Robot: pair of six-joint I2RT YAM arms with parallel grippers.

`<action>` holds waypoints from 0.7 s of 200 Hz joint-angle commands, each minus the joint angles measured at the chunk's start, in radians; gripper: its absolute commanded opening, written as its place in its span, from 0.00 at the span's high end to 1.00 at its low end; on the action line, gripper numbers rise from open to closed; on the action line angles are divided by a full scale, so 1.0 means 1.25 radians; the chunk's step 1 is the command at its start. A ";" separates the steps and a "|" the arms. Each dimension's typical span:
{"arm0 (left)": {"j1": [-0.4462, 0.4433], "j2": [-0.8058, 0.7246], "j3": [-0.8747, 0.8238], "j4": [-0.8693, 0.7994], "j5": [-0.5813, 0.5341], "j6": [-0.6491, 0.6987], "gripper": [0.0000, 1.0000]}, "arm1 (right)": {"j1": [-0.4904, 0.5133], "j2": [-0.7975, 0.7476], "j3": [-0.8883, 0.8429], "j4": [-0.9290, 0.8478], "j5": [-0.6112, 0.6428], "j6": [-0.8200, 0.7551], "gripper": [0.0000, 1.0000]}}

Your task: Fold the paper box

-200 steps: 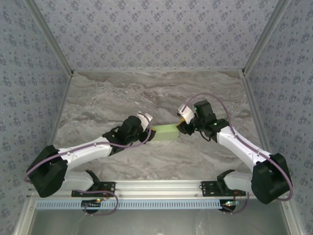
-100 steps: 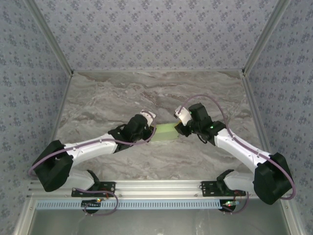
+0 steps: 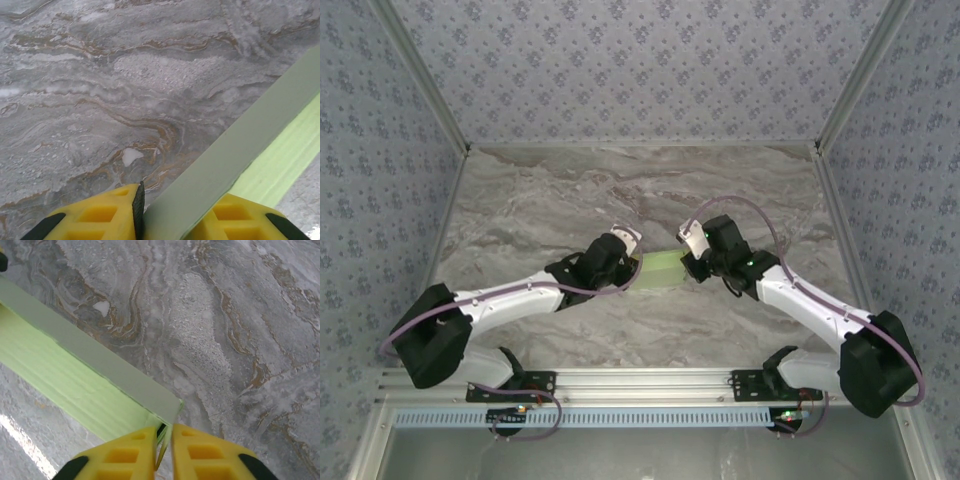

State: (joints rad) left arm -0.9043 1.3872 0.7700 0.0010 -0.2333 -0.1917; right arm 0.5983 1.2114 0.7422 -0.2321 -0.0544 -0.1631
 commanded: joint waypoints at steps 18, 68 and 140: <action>-0.008 0.023 0.040 -0.019 -0.003 -0.048 0.71 | 0.055 0.011 -0.001 0.039 0.064 0.092 0.88; -0.018 0.039 0.050 -0.033 -0.030 -0.054 0.71 | 0.064 0.018 0.056 -0.035 0.085 0.152 0.88; -0.065 0.077 0.070 -0.033 -0.091 -0.061 0.70 | 0.100 0.080 0.141 -0.123 0.087 0.244 0.88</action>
State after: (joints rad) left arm -0.9459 1.4441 0.8238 -0.0345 -0.3588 -0.2562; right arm 0.6788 1.2808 0.8494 -0.3473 0.1116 0.0776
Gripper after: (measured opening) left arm 0.298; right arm 0.118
